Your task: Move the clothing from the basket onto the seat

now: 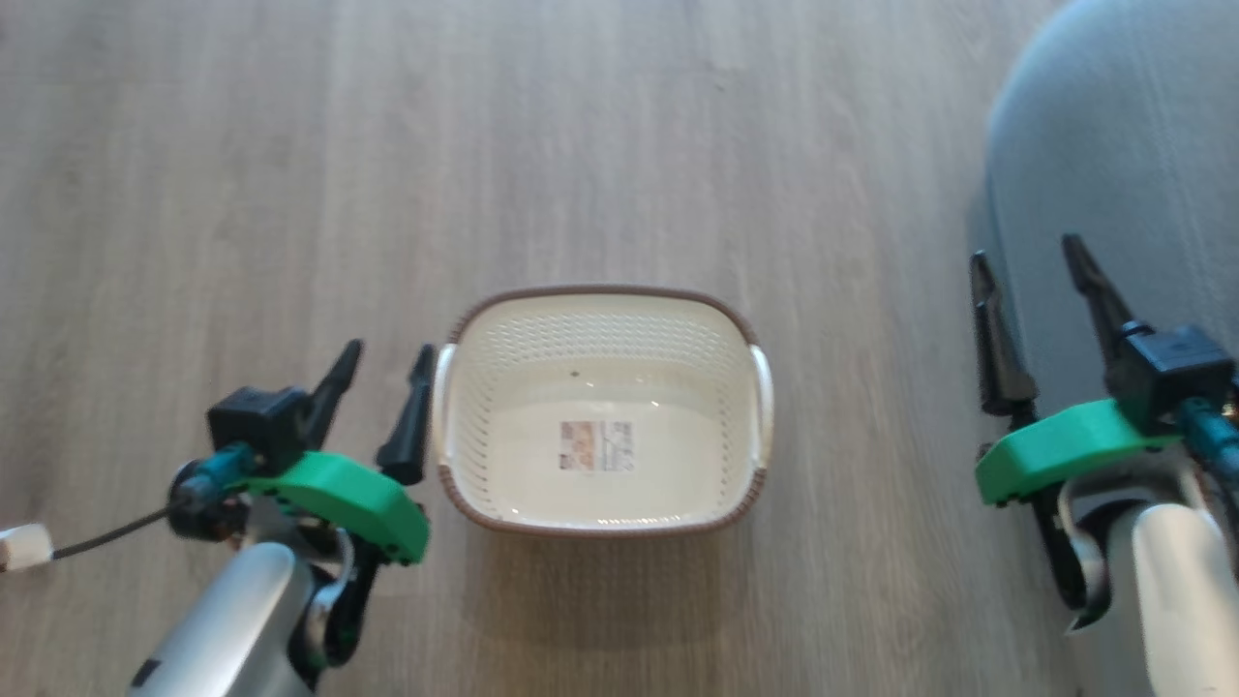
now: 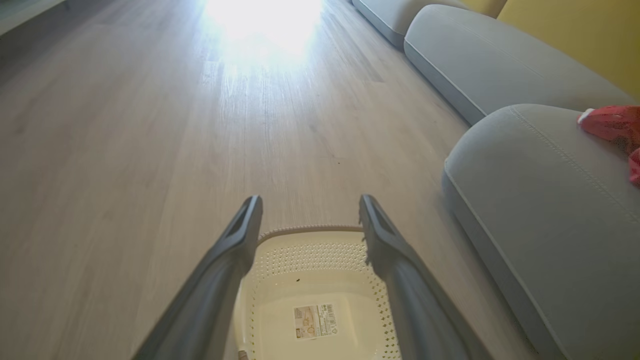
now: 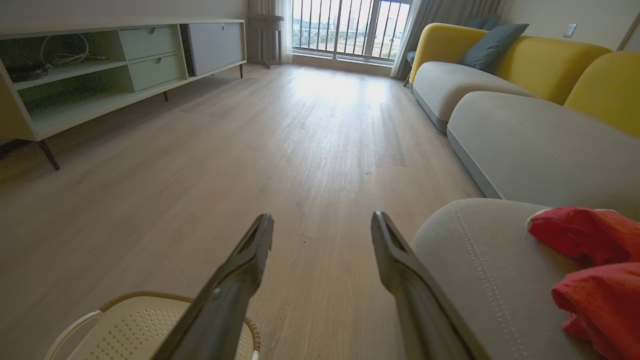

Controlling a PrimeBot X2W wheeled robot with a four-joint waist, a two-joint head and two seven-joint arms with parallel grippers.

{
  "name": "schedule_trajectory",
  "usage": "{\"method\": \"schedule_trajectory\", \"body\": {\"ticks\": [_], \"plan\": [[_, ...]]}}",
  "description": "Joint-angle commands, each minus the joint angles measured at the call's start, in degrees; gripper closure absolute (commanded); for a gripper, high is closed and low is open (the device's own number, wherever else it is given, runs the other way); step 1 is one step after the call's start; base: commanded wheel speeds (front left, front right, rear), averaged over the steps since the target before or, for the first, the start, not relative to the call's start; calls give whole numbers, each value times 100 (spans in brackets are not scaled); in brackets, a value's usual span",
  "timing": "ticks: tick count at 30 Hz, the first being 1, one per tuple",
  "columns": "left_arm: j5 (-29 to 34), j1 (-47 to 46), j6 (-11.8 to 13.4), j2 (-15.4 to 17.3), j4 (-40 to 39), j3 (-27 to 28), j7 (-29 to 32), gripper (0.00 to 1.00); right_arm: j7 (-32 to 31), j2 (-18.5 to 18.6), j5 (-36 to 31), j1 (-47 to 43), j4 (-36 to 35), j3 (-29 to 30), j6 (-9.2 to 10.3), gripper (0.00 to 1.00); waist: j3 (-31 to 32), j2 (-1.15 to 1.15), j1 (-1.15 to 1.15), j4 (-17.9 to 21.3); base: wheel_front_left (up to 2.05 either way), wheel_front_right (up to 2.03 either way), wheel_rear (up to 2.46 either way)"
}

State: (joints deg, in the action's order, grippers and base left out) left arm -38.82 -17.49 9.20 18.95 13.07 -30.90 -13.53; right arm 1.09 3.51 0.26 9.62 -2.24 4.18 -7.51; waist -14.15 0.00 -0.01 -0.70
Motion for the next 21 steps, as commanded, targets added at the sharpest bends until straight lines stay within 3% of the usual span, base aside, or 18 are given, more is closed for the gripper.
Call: {"method": "schedule_trajectory", "body": {"ticks": [1,9,21], "plan": [[-6,-97,-23,196,-47,310,-89,0,120,-32,-71,26,-95,-178,2,0,308,0,1,-398,0,0,0],[38,84,-240,141,325,796,-143,0,514,-58,-197,-176,507,-363,2,0,469,0,1,-400,0,0,0],[985,503,-395,-141,232,1480,-146,0,922,-62,-105,-301,950,-305,2,0,641,0,1,-25,0,0,0]]}}
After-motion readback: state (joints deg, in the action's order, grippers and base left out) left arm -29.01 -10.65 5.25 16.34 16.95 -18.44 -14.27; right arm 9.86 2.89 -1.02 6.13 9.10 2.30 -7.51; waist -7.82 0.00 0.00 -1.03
